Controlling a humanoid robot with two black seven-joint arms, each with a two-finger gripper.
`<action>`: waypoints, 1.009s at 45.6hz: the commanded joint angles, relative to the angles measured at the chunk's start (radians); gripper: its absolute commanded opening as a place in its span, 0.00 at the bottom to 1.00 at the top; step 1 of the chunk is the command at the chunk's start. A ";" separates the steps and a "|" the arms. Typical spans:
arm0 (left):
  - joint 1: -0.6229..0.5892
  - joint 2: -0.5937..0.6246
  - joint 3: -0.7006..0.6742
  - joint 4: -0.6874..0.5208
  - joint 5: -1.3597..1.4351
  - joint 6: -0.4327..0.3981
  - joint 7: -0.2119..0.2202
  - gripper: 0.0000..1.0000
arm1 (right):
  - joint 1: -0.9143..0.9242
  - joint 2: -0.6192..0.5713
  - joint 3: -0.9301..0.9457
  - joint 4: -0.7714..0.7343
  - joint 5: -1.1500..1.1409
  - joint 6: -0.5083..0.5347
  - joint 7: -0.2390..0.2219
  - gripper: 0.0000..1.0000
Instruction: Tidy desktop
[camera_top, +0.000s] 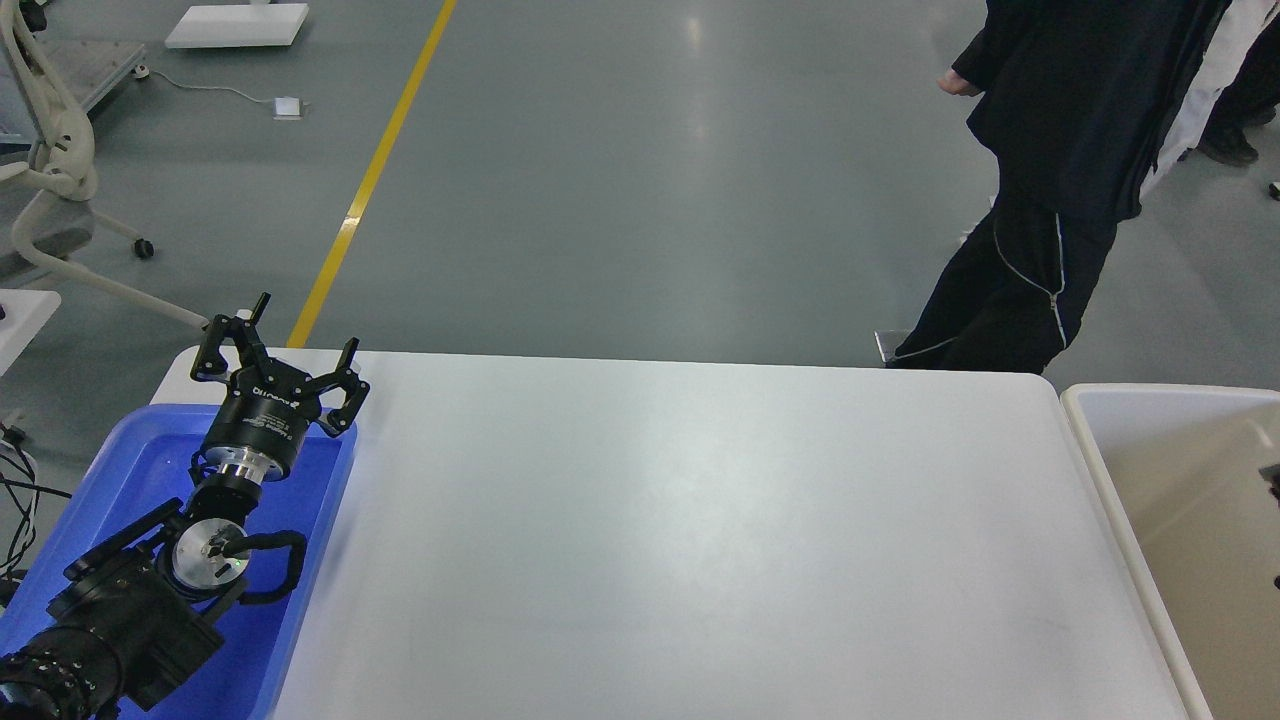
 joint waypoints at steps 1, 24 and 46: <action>0.000 0.000 0.000 0.000 0.000 0.000 0.000 1.00 | 0.103 -0.118 0.088 0.169 0.020 -0.009 0.003 0.99; 0.000 0.000 0.000 0.000 0.000 0.000 0.000 1.00 | 0.042 -0.195 1.059 0.853 0.013 0.025 0.023 0.99; 0.000 0.000 0.000 0.000 0.000 0.000 0.000 1.00 | -0.182 -0.054 1.257 0.903 0.007 0.211 0.362 0.99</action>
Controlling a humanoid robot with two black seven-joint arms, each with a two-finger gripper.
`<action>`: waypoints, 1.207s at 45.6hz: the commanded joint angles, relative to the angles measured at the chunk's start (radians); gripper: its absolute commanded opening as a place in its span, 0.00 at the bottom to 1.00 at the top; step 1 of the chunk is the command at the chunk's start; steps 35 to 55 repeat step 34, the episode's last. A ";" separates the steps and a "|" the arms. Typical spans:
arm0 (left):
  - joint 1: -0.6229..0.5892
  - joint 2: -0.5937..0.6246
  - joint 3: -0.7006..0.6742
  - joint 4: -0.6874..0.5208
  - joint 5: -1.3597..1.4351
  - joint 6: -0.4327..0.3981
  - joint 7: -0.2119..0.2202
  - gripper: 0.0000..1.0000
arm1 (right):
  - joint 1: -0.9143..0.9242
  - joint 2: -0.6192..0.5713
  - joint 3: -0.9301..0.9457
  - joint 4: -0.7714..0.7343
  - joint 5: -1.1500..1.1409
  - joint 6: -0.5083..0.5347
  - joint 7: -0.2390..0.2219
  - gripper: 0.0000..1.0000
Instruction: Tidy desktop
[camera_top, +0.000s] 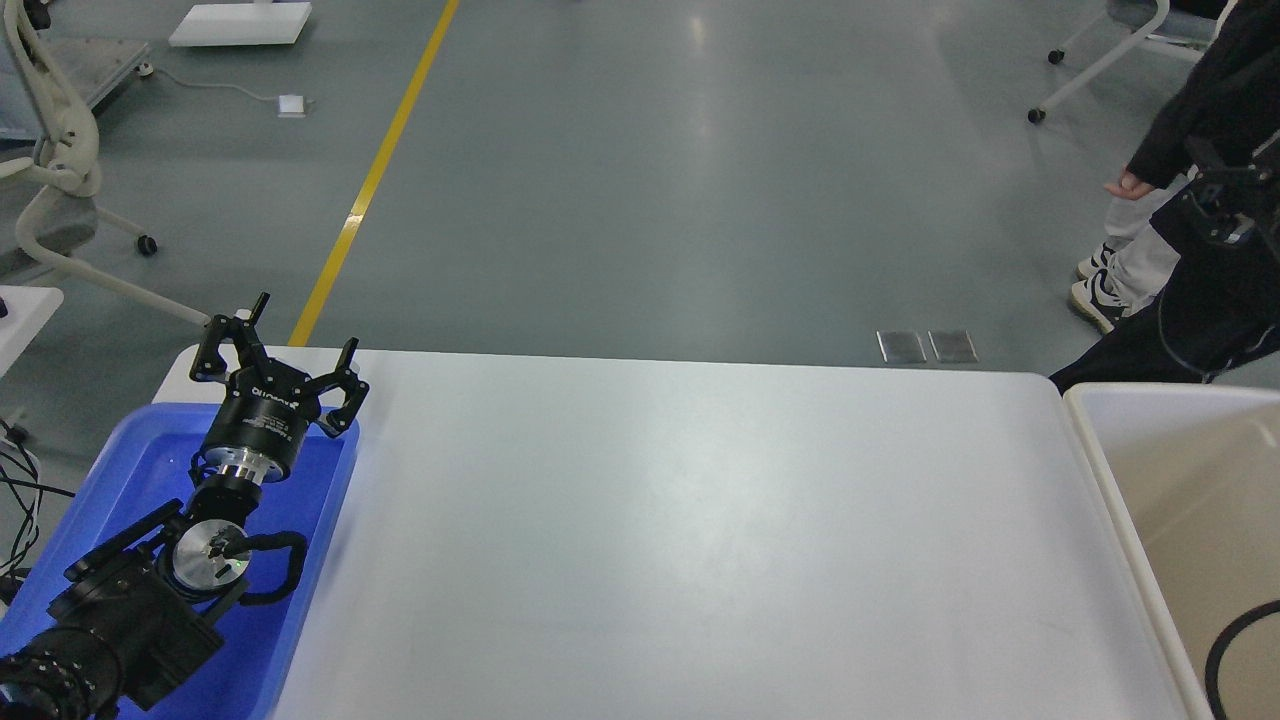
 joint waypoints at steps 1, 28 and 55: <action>0.000 0.000 0.000 0.000 0.000 0.000 0.000 1.00 | -0.143 0.068 0.082 0.042 -0.001 0.090 0.188 0.99; 0.000 0.000 0.000 0.000 0.000 0.000 0.000 1.00 | -0.263 0.208 0.013 0.010 0.013 0.087 0.197 0.99; -0.002 0.000 0.000 0.000 0.000 0.000 0.000 1.00 | -0.261 0.207 0.013 0.005 0.013 0.087 0.197 0.99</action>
